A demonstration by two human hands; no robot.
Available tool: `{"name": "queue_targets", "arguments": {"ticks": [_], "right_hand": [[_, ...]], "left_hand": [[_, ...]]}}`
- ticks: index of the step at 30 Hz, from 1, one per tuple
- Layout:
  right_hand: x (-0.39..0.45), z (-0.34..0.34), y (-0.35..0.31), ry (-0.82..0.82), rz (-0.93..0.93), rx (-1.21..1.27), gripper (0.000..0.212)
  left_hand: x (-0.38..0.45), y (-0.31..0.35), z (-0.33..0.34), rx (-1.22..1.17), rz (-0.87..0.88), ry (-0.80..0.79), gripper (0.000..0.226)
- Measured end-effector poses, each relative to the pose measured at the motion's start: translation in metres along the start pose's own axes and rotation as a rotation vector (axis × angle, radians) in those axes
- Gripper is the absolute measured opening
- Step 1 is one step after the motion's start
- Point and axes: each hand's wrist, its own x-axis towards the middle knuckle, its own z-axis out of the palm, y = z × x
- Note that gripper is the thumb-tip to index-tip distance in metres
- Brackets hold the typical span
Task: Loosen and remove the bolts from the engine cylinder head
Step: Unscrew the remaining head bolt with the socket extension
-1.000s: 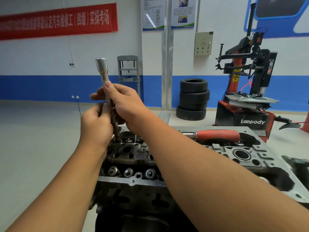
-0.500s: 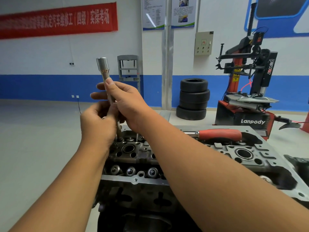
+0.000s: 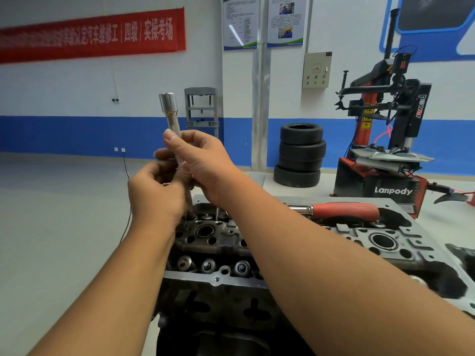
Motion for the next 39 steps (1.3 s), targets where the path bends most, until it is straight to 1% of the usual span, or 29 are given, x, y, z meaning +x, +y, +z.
{"name": "queue_targets", "arguments": {"ticks": [2, 3, 4, 6, 7, 9, 11, 13, 14, 16, 17, 19, 21, 22, 25, 27, 28, 30, 32, 34, 37, 39], "right_hand": [[-0.0004, -0.0002, 0.0014, 0.002, -0.015, 0.001, 0.021], [-0.0008, -0.0003, 0.0013, 0.002, -0.025, -0.003, 0.018], [-0.0013, -0.0006, 0.0004, 0.004, -0.034, -0.005, 0.017], [-0.002, 0.0001, -0.0018, -0.003, -0.033, -0.011, 0.023], [-0.0022, 0.0008, -0.0023, -0.008, -0.023, -0.012, 0.028], [-0.0023, 0.0022, -0.0024, -0.019, 0.001, -0.003, 0.032], [-0.0019, 0.0023, -0.001, -0.03, 0.018, 0.02, 0.028], [-0.001, 0.0007, 0.0014, -0.031, 0.015, 0.04, 0.023], [-0.0005, 0.0002, 0.0021, -0.028, 0.006, 0.044, 0.021], [0.0003, -0.0005, 0.002, -0.015, -0.017, 0.023, 0.02], [0.0002, -0.0007, 0.0011, -0.006, -0.024, 0.01, 0.021], [-0.0002, -0.0009, -0.0015, 0.011, -0.015, -0.001, 0.028], [-0.0008, -0.0014, -0.003, 0.019, -0.001, -0.009, 0.032], [-0.0011, -0.0013, -0.0031, 0.018, 0.004, -0.012, 0.031], [-0.0008, -0.0005, 0.0003, -0.002, 0.004, 0.005, 0.024], [0.0001, -0.0005, 0.0031, -0.01, -0.011, 0.002, 0.021], [0.0004, -0.0007, 0.0033, -0.005, -0.017, -0.011, 0.02], [0.0009, -0.0006, 0.0026, 0.021, -0.026, -0.045, 0.021], [-0.0011, 0.0003, 0.0, 0.027, -0.019, -0.05, 0.024], [-0.0022, 0.0004, -0.0016, 0.004, 0.0, -0.039, 0.027], [-0.0042, -0.0002, -0.0038, -0.018, 0.029, -0.011, 0.027], [-0.0042, -0.0009, -0.0039, -0.005, 0.039, 0.018, 0.027]], "left_hand": [[-0.0006, -0.0003, -0.0006, -0.002, -0.002, 0.008, 0.011], [-0.0014, 0.0003, -0.0002, -0.018, -0.012, -0.008, 0.01], [-0.0027, 0.0019, 0.0011, -0.037, -0.03, -0.038, 0.014], [-0.0035, 0.0036, 0.003, -0.082, -0.074, -0.107, 0.027], [-0.0032, 0.0041, 0.0035, -0.079, -0.084, -0.119, 0.03], [-0.0021, 0.0037, 0.0037, -0.021, -0.06, -0.091, 0.024], [-0.0005, 0.0011, 0.002, 0.034, -0.019, -0.02, 0.01], [0.0009, -0.0027, 0.0003, 0.05, -0.014, 0.028, 0.016], [0.0008, -0.0034, -0.0001, 0.043, -0.015, 0.027, 0.016], [-0.0002, -0.0023, -0.0007, -0.009, -0.022, -0.007, 0.006], [-0.0008, -0.001, -0.0002, -0.042, -0.036, -0.025, 0.01], [0.001, -0.0017, 0.0011, -0.075, -0.072, -0.072, 0.027], [0.0009, -0.0009, 0.0028, -0.042, -0.073, -0.095, 0.031], [0.0003, -0.0003, 0.0033, -0.02, -0.064, -0.085, 0.029], [0.0006, -0.0011, 0.0004, 0.026, -0.024, -0.019, 0.01], [0.0005, -0.001, -0.0017, 0.056, -0.018, 0.009, 0.017], [-0.0005, -0.0003, -0.0016, 0.056, -0.021, 0.0, 0.016], [-0.0018, 0.0015, 0.0005, 0.021, -0.053, -0.065, 0.004], [-0.0035, 0.0029, 0.0038, -0.027, -0.108, -0.127, 0.021], [-0.003, 0.0031, 0.0048, -0.039, -0.129, -0.139, 0.03], [-0.0026, 0.0039, 0.0039, -0.02, -0.109, -0.113, 0.027], [-0.0022, 0.0024, 0.0029, 0.03, -0.062, -0.075, 0.015]]}}
